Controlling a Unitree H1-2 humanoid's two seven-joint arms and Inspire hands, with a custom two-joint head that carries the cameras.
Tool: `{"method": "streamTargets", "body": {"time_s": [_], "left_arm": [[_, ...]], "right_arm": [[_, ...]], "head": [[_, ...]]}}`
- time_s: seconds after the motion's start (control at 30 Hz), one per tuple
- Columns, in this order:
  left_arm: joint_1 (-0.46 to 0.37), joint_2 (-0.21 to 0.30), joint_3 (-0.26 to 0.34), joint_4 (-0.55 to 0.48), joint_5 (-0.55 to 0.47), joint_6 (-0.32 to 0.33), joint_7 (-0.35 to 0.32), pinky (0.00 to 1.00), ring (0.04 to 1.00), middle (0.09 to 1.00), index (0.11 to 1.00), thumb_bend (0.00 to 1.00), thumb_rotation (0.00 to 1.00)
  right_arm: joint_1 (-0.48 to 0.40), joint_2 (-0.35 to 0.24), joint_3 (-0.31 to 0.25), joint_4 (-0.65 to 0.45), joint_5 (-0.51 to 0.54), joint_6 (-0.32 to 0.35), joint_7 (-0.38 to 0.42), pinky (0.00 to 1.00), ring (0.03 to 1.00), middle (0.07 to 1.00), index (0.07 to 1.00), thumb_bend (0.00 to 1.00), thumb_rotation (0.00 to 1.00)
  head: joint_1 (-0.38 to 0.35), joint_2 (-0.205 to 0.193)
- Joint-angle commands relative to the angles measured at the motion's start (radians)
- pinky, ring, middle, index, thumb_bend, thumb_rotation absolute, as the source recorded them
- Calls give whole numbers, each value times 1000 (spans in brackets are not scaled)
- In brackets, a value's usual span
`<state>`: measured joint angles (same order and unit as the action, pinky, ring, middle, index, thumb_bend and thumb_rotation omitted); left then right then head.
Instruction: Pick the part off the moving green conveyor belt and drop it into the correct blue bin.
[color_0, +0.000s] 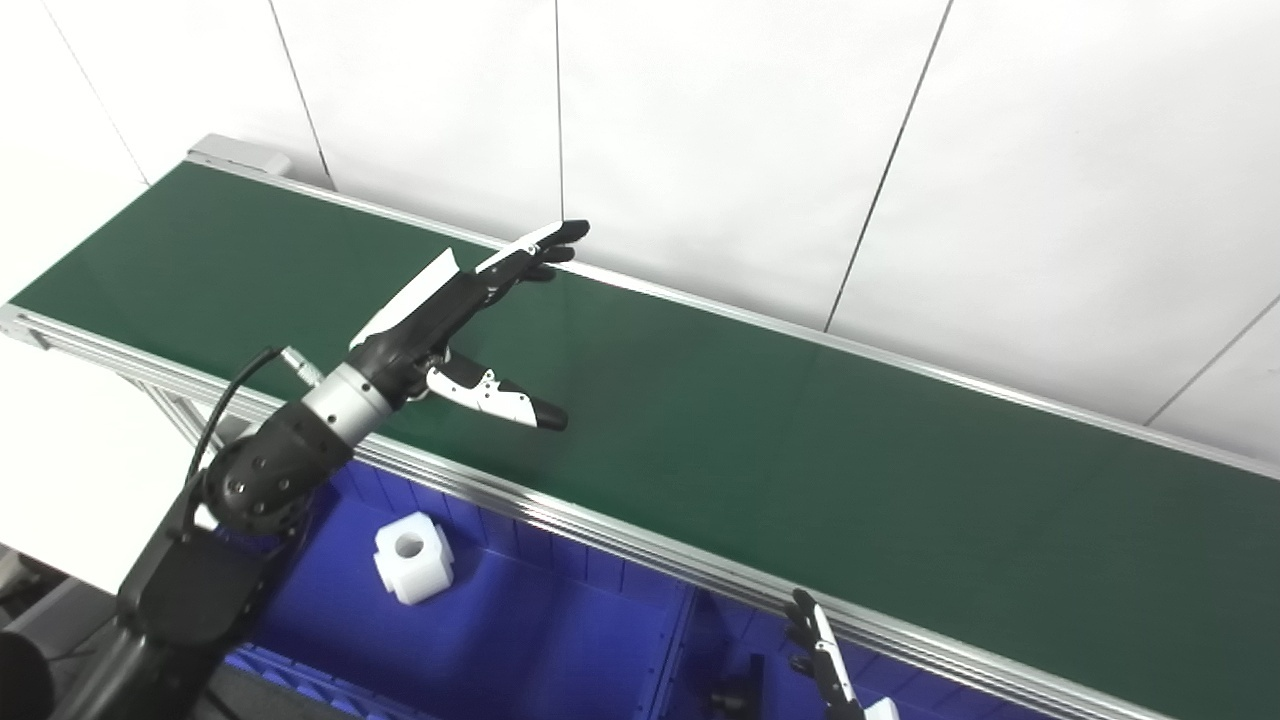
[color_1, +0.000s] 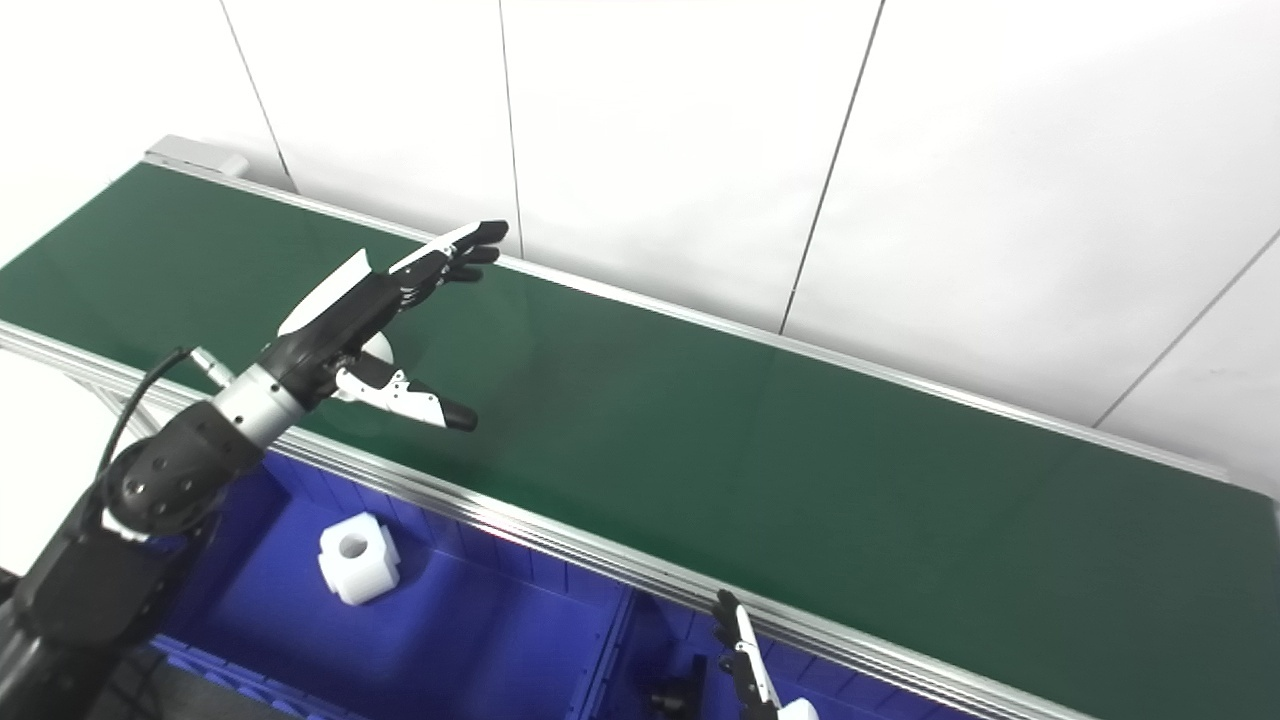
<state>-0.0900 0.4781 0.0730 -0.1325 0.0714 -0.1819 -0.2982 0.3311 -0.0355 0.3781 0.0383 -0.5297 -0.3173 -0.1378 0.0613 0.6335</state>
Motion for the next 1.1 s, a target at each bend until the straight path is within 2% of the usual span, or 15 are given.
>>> {"method": "streamTargets", "body": {"time_s": [0.0,0.2,0.3,0.43,0.6,0.63,0.73,1.03,1.07], "left_arm": [[-54,31,0,9,29,-18,9,860,921,956,939,729,285],[-102,71,-28,70,156,64,7,921,964,979,938,740,212],[-122,95,-49,119,211,49,8,918,975,983,939,740,205],[-155,115,-77,210,259,19,16,885,973,983,931,781,142],[-169,121,-106,257,324,35,29,856,965,988,930,814,144],[-170,122,-110,260,338,41,29,924,973,988,924,829,132],[-172,131,-136,266,407,57,33,987,985,986,920,858,121],[-178,124,-189,299,534,99,40,1000,992,975,912,864,123],[-178,119,-198,310,555,97,58,1000,991,974,911,861,119]], "right_arm": [[5,15,1,-38,-1,4,-2,789,882,918,973,693,424],[4,21,0,-33,9,-6,-3,803,887,919,974,685,402],[3,21,-1,-30,6,-9,-6,802,886,918,973,683,405],[2,21,-2,-28,5,-16,-8,798,884,918,972,675,415],[5,19,-2,-39,4,-2,1,805,889,924,978,675,435],[6,19,-3,-39,7,-4,0,809,890,924,976,672,423],[7,19,-2,-39,11,-10,0,810,891,924,974,671,415],[9,14,-2,-45,17,-11,4,817,895,930,977,665,427],[9,14,-3,-46,16,-10,3,817,895,930,977,665,427]], "head": [[7,5],[24,9],[31,8],[35,8],[40,9],[41,9],[44,9],[45,14],[45,15]]}}
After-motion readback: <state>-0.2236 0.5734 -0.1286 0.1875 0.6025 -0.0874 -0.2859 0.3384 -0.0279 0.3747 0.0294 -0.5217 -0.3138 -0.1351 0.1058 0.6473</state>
